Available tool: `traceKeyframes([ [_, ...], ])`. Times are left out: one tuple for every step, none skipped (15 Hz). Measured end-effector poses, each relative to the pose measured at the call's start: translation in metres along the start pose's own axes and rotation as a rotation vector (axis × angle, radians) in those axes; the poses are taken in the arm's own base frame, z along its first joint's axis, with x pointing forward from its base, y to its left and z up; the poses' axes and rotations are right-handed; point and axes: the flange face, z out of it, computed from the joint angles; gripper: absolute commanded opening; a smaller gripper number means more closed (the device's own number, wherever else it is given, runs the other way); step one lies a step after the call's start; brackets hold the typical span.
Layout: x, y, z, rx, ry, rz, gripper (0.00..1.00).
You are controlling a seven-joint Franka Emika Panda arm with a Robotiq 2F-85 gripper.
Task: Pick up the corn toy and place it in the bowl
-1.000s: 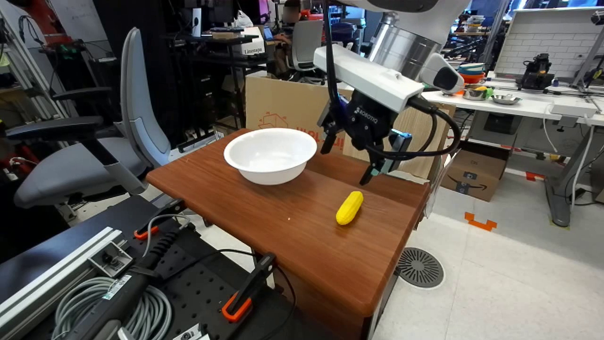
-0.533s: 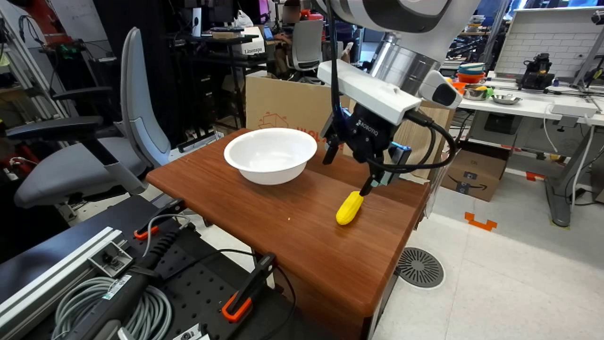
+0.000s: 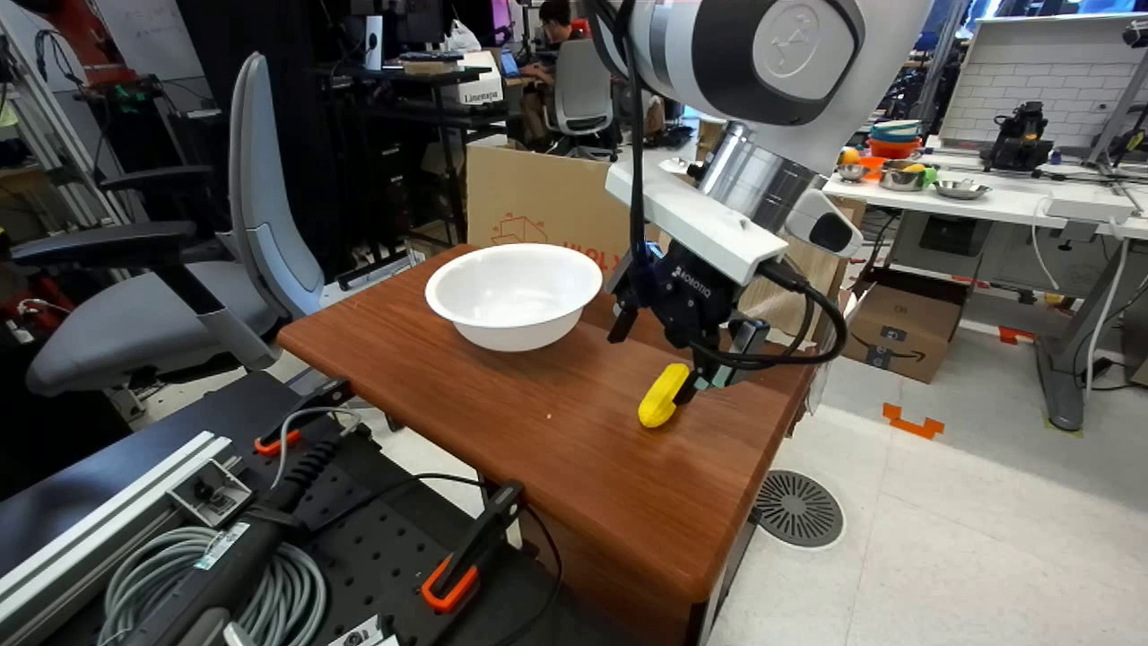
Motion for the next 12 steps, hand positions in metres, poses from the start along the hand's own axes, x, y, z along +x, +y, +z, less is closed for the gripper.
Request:
traceKeyframes([
  [0.001, 0.002, 0.001, 0.002, -0.006, 0.003, 1.0],
  [0.002, 0.004, 0.002, 0.004, -0.012, 0.005, 1.0],
  [0.002, 0.005, 0.002, 0.005, -0.015, 0.008, 1.0],
  [0.003, 0.006, 0.002, 0.005, -0.018, 0.01, 1.0],
  [0.003, 0.008, 0.002, 0.005, -0.02, 0.013, 1.0],
  [0.004, 0.009, 0.002, 0.004, -0.023, 0.015, 1.0],
  [0.004, 0.011, 0.002, 0.003, -0.029, 0.019, 1.0],
  [0.005, 0.013, 0.002, 0.001, -0.034, 0.023, 1.0],
  [0.006, 0.015, 0.002, 0.0, -0.039, 0.03, 1.0],
  [0.008, 0.018, 0.003, 0.0, -0.044, 0.039, 1.0],
  [0.01, 0.02, 0.005, 0.0, -0.049, 0.05, 1.0],
  [0.012, 0.023, 0.009, 0.001, -0.055, 0.061, 1.0],
])
